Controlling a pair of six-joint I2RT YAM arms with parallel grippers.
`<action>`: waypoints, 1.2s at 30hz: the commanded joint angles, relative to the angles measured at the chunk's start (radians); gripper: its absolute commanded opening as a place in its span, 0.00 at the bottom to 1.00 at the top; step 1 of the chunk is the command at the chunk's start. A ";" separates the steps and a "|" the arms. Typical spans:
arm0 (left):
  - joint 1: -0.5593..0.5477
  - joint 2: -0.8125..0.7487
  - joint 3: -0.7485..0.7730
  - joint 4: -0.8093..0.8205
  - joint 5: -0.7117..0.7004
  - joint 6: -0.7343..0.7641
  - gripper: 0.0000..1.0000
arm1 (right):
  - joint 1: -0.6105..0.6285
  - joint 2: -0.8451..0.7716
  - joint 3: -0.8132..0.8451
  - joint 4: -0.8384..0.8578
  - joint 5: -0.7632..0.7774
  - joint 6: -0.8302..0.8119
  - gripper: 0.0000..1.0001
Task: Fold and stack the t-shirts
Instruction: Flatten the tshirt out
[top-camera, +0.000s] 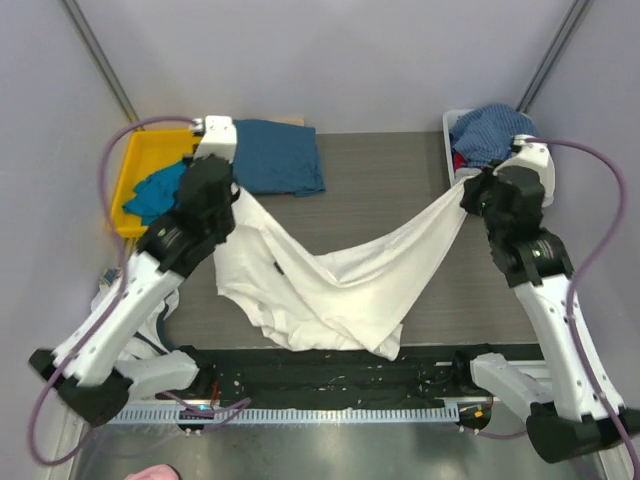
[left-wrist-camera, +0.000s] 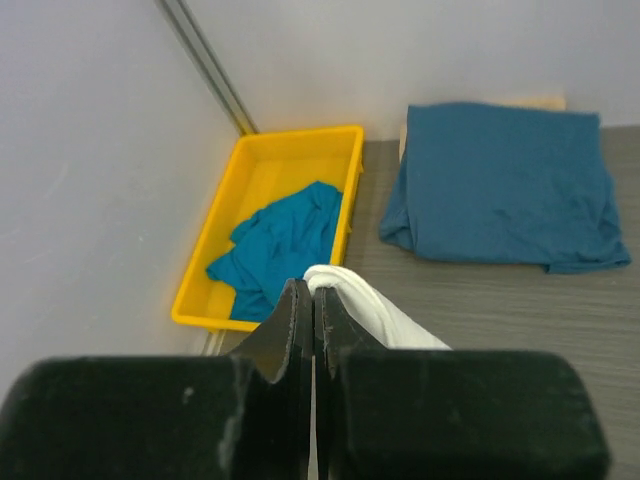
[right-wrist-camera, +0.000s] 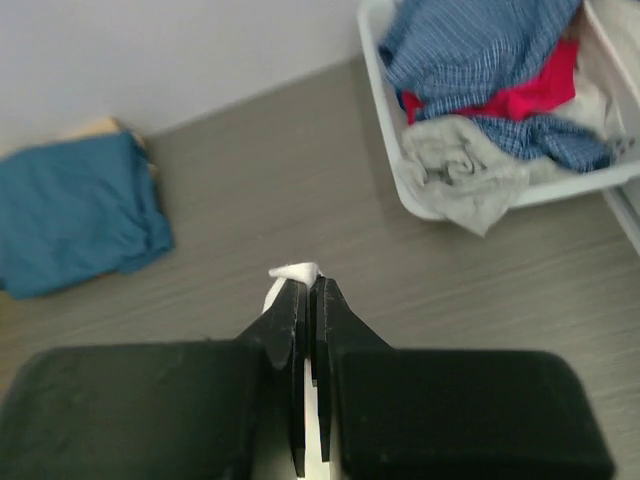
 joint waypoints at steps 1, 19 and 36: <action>0.203 0.162 -0.051 0.249 0.196 -0.066 0.00 | -0.004 0.069 -0.131 0.216 0.131 0.062 0.01; 0.389 0.892 0.307 0.477 0.334 -0.019 0.00 | -0.027 0.698 0.073 0.546 0.291 0.037 0.01; 0.391 0.971 0.415 0.435 0.346 -0.031 0.00 | -0.061 0.829 0.272 0.514 0.298 -0.038 0.01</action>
